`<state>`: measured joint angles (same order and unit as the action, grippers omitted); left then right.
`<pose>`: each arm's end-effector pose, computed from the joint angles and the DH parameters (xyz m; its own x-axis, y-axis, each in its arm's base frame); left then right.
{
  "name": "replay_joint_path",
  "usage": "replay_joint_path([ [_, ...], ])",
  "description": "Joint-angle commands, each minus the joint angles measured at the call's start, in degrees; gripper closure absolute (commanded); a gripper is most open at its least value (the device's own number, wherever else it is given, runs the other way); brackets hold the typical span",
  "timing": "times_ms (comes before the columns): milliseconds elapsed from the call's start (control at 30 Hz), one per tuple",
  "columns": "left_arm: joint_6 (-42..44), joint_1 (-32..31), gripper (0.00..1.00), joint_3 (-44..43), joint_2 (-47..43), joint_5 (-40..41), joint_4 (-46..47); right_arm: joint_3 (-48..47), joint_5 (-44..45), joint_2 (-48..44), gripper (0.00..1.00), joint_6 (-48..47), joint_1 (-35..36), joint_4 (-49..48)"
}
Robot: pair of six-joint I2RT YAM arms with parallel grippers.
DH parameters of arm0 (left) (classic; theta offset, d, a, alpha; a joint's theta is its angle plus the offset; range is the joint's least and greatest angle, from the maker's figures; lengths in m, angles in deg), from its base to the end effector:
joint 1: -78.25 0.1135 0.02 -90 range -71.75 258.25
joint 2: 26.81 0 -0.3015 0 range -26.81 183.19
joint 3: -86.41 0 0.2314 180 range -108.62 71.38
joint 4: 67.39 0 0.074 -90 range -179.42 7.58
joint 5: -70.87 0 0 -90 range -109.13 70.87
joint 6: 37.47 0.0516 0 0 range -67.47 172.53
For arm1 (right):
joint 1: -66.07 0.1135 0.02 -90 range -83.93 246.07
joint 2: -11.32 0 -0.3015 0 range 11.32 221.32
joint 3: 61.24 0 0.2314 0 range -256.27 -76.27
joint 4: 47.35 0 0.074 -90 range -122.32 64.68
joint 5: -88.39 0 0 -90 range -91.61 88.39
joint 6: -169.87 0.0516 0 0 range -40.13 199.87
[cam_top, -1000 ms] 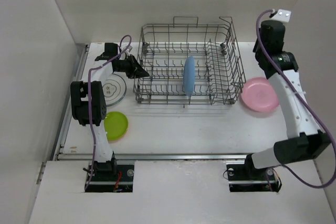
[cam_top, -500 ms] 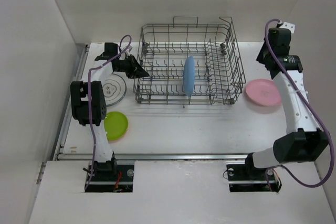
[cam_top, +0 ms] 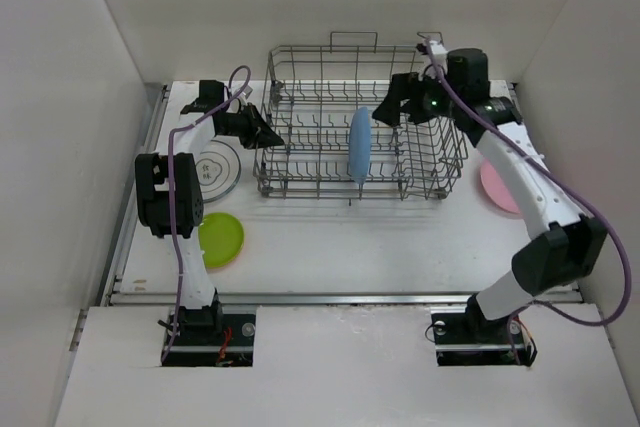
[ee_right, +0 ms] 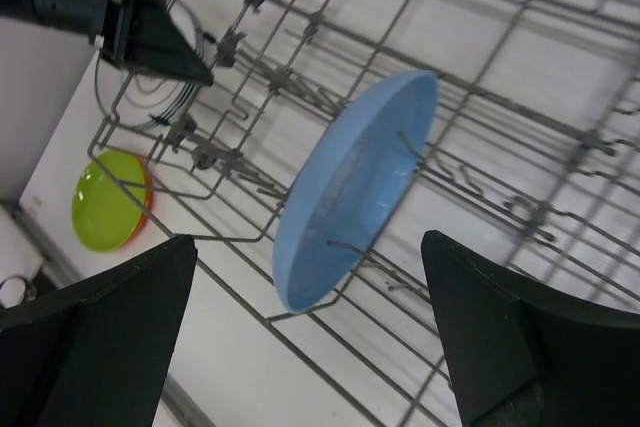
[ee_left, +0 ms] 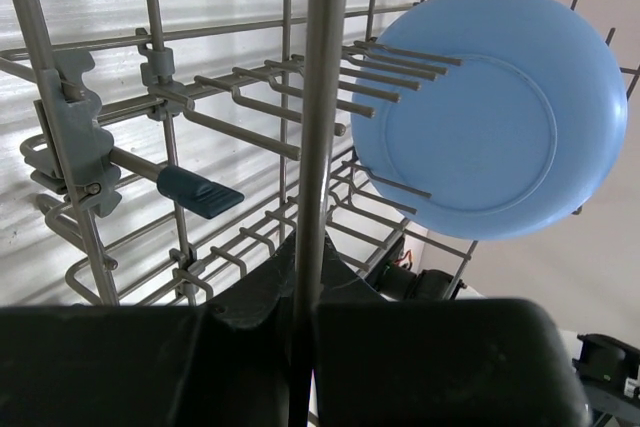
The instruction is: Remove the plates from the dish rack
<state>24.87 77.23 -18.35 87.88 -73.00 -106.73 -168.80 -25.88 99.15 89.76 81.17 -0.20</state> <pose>0.4412 -0.0495 0.2684 -0.9206 -0.2574 -0.2938 0.1243 0.5201 -0.8450 0.3168 0.1074 0.4372 -0.5393 0.0167 -0.8420 -0.5046 0.7940 0.3389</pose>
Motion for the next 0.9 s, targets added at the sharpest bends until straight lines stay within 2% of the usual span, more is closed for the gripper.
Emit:
replay_joint_path([
  [0,0.32,1.28,1.0,-2.2,0.0,0.86,-2.05,-0.63,-9.3,5.15,0.0,-0.84,2.57,-5.22],
  [133,0.33,1.28,1.0,-2.2,0.0,0.87,-2.05,-1.86,-9.83,8.93,0.03,-0.31,5.73,-7.06],
  [233,0.85,1.28,1.0,-2.73,0.0,1.4,-2.58,-2.39,-9.05,11.57,0.13,-0.31,7.14,-7.6],
  [300,0.85,1.28,1.0,-3.25,0.0,1.4,-3.11,-2.91,-7.9,12.88,0.38,-0.31,7.14,-7.6],
  [367,0.85,1.28,1.0,-3.25,0.0,1.92,-3.11,-2.92,-7.11,13.68,0.7,0.74,7.14,-7.6],
  [400,0.85,1.28,1.0,-3.25,0.0,1.92,-3.11,-3.61,-5.54,13.68,0.96,0.74,7.14,-7.6],
  [433,0.85,1.28,1.0,-3.25,0.0,1.92,-3.11,-4.14,-4.65,13.16,1.0,0.74,7.14,-7.6],
  [600,1.38,1.28,1.0,-3.25,0.0,1.92,-3.63,-8.01,-1.22,8.68,1.0,1.27,7.14,-7.07],
  [867,3.66,1.28,1.0,-4.4,0.0,2.54,-5.48,-20.13,16.06,2.08,1.0,2.5,7.14,-6.29],
])
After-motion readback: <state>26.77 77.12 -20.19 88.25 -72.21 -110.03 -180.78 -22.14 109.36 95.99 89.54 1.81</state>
